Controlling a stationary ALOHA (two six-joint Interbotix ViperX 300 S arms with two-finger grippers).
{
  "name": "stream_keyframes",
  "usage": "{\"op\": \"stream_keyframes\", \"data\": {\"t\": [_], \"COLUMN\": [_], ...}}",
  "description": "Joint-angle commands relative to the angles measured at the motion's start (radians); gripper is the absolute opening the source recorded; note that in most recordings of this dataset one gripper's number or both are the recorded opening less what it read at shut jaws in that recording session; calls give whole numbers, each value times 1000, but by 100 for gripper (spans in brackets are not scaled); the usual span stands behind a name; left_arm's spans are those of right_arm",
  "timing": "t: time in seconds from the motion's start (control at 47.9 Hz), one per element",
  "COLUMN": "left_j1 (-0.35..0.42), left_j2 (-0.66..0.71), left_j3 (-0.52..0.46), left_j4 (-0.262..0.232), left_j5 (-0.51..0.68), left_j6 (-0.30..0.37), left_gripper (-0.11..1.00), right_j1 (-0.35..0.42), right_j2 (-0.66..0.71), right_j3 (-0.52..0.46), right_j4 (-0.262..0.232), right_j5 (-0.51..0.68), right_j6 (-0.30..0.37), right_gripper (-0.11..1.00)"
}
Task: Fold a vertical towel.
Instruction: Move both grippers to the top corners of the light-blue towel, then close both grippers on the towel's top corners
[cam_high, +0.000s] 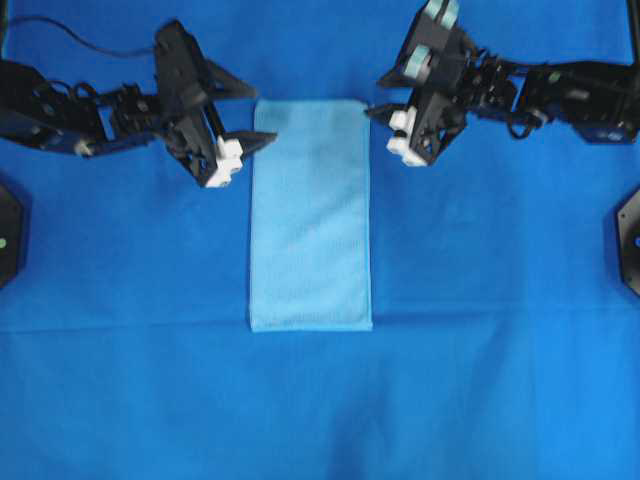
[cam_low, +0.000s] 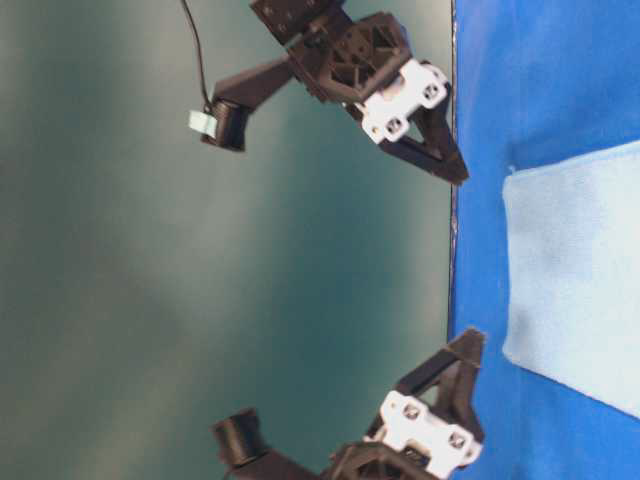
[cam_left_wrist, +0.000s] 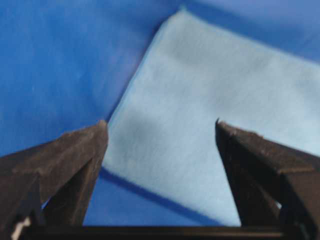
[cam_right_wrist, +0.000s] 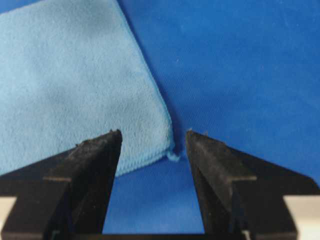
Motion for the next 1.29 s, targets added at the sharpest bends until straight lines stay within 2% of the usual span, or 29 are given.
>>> {"op": "stream_keyframes", "data": {"t": [0.0,0.376,0.522,0.584,0.668,0.772,0.855,1.273], "left_j1": [18,54,55,55,52,41,35,52], "left_j2": [21,135,161,164,164,164,164,132], "left_j3": [-20,-61,-69,-67,-67,-69,-71,-83], "left_j4": [0,-2,-2,0,0,0,3,3], "left_j5": [-32,-49,-46,-44,-46,-44,-43,-32], "left_j6": [0,2,6,6,11,23,25,31], "left_gripper": [82,81,76,68,48,20,4,4], "right_j1": [-2,-14,-15,-17,-17,-15,-15,-17], "right_j2": [12,147,158,161,169,172,170,156], "right_j3": [-31,-81,-87,-87,-86,-80,-77,-81], "right_j4": [-2,-2,-2,-2,-2,-3,-3,-3], "right_j5": [-18,-51,-49,-46,-44,-43,-43,-43], "right_j6": [-3,-2,-2,-2,-3,-3,-3,3], "right_gripper": [58,58,58,57,50,27,6,4]}}
